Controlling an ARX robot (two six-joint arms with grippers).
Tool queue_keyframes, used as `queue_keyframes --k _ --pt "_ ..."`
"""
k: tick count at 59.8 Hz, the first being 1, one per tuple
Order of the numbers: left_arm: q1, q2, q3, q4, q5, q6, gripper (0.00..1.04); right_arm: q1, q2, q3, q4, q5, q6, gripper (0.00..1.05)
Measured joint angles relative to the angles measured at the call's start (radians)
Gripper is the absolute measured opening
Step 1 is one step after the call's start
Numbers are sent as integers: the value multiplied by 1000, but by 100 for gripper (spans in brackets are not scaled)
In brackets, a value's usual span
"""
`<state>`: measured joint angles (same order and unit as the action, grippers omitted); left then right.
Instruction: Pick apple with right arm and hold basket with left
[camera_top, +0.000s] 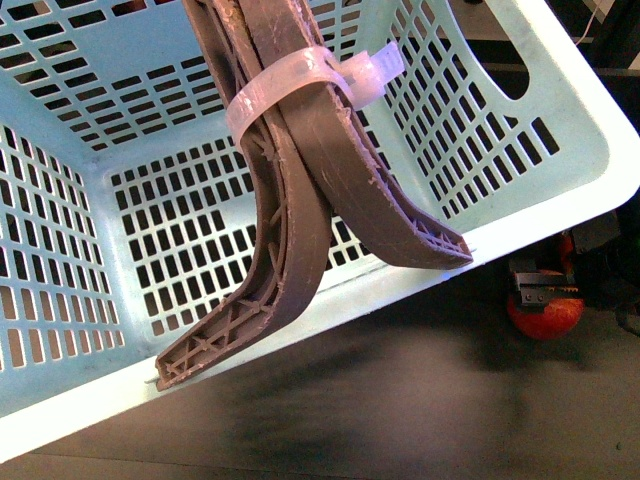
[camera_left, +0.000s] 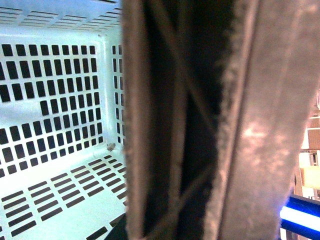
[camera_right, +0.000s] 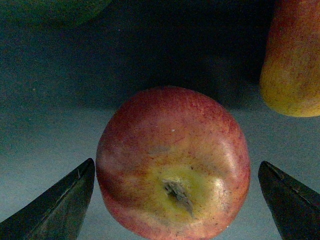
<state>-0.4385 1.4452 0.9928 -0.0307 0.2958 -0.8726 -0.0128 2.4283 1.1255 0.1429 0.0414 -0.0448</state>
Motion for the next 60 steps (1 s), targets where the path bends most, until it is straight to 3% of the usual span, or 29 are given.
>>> queue_keyframes --k 5,13,39,50,60 --pt "0 0 0 0 0 0 14 2 3 1 1 -1 0 80" --pt "0 0 0 0 1 0 14 1 2 -11 22 -6 0 73" --pt "0 0 0 0 0 0 14 -59 -201 -183 106 -47 -71 72" --pt "0 0 0 0 0 0 14 -121 -533 -260 71 -120 -128 72" --pt "0 0 0 0 0 0 14 -123 -773 -262 8 -193 -121 72"
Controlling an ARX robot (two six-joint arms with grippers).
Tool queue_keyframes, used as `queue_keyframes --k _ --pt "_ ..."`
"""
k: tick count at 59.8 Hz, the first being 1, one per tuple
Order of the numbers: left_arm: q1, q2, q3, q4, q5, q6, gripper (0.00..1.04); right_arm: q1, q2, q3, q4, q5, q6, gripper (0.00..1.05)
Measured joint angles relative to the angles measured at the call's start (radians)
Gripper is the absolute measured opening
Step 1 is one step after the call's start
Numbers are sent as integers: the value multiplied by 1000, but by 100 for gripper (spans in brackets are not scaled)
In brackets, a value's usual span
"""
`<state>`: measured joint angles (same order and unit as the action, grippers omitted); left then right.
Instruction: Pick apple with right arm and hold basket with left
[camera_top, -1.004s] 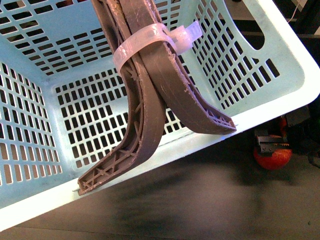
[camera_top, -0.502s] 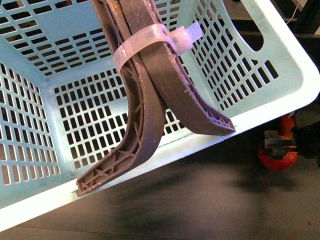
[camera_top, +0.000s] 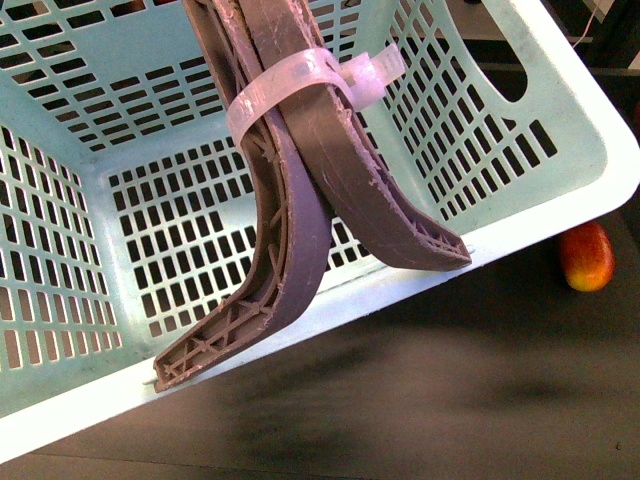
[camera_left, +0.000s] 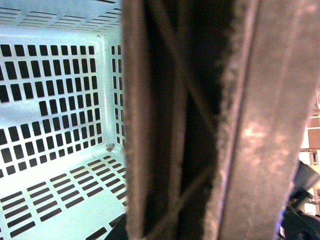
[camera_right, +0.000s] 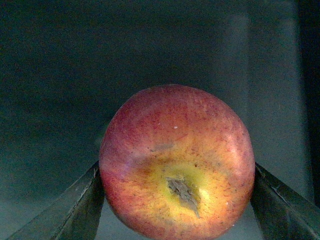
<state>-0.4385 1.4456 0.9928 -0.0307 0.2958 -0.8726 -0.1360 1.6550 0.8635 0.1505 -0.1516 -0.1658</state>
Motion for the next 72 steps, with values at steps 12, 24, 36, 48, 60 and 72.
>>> queue_keyframes --k 12,24,36,48,60,72 --pt "0 0 0 0 0 0 14 89 -241 1 -37 -75 70 72" --pt "0 0 0 0 0 0 14 340 -367 -11 -31 -76 130 71" --pt "0 0 0 0 0 0 14 460 -366 -35 -25 -50 168 71" --pt "0 0 0 0 1 0 14 513 -338 -62 -19 -32 174 72" --pt "0 0 0 0 0 0 14 537 -329 -71 -9 2 172 97" --pt "-2 6 0 -2 -1 3 14 480 -363 -72 8 157 170 96"
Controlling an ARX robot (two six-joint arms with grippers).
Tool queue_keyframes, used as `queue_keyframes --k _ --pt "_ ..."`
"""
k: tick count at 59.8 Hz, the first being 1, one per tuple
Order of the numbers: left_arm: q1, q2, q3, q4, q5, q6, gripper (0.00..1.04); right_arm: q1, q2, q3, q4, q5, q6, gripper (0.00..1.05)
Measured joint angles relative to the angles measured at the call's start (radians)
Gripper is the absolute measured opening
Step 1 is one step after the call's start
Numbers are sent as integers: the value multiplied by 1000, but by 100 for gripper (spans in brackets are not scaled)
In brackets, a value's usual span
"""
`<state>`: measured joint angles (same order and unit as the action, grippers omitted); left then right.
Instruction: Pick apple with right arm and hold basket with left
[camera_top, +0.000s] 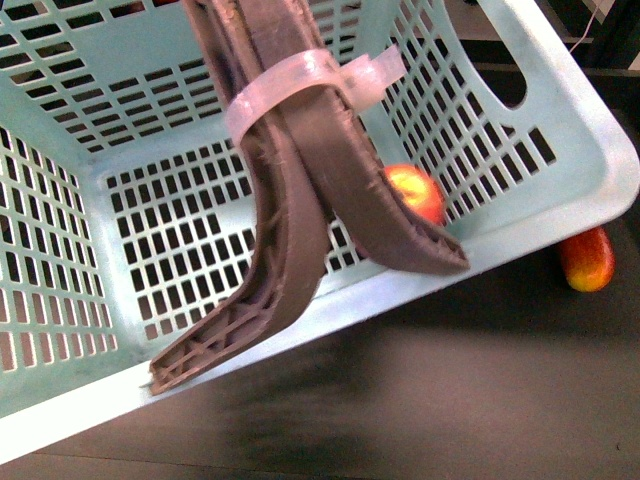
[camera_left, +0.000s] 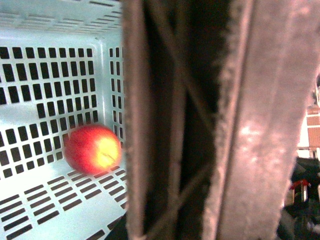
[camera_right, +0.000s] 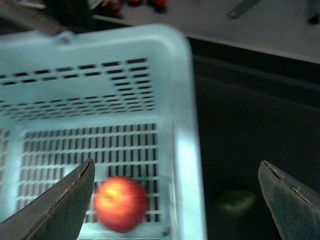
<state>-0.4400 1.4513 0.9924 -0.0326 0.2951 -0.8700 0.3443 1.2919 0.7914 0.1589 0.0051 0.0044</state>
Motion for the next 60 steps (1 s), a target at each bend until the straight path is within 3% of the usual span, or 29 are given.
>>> queue_keyframes --k 11,23,29,35,47,56,60 --pt "3 1 0 0 -8 3 14 -79 -100 -34 58 200 -17 96" --pt "0 1 0 0 14 2 14 -84 -114 -38 64 205 -24 96" --pt "1 1 0 0 6 -6 14 -99 -133 -153 304 226 -18 80" --pt "4 1 0 0 -5 -4 14 -122 -183 -256 412 204 -18 66" --pt "2 1 0 0 2 -3 14 -176 -281 -407 463 160 -15 38" --pt "2 1 0 0 4 -6 14 -220 -382 -530 478 114 -12 5" --pt "2 1 0 0 0 -6 14 -233 -418 -565 478 100 -11 2"
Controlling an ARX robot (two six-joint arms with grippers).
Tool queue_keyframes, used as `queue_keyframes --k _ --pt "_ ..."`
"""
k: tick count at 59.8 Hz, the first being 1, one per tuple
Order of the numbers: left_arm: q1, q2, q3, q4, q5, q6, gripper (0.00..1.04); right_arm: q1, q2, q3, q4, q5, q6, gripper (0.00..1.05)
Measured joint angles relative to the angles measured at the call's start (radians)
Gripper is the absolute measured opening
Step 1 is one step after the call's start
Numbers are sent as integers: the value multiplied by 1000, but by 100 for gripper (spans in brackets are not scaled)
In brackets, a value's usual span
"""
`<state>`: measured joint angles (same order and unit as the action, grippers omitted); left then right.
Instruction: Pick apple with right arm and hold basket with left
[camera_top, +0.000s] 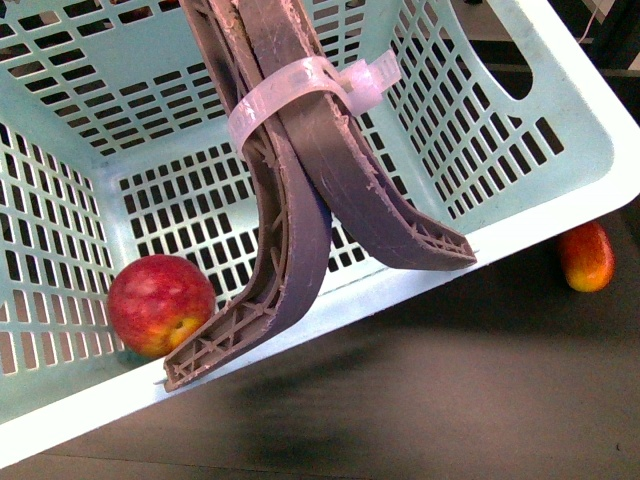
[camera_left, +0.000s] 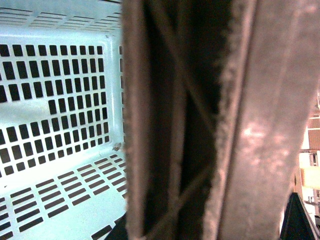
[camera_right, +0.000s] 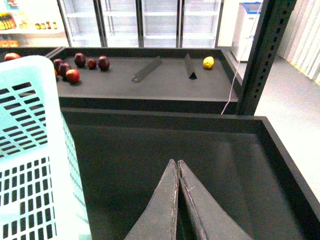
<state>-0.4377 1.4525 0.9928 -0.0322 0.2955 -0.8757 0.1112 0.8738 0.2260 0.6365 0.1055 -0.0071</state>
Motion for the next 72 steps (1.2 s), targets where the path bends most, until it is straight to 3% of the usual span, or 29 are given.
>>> queue_keyframes --k 19,72 --pt "0 0 0 0 1 0 14 -106 -164 -112 -50 -99 3 2" --pt "0 0 0 0 1 0 14 -108 -543 -208 -306 -103 5 2"
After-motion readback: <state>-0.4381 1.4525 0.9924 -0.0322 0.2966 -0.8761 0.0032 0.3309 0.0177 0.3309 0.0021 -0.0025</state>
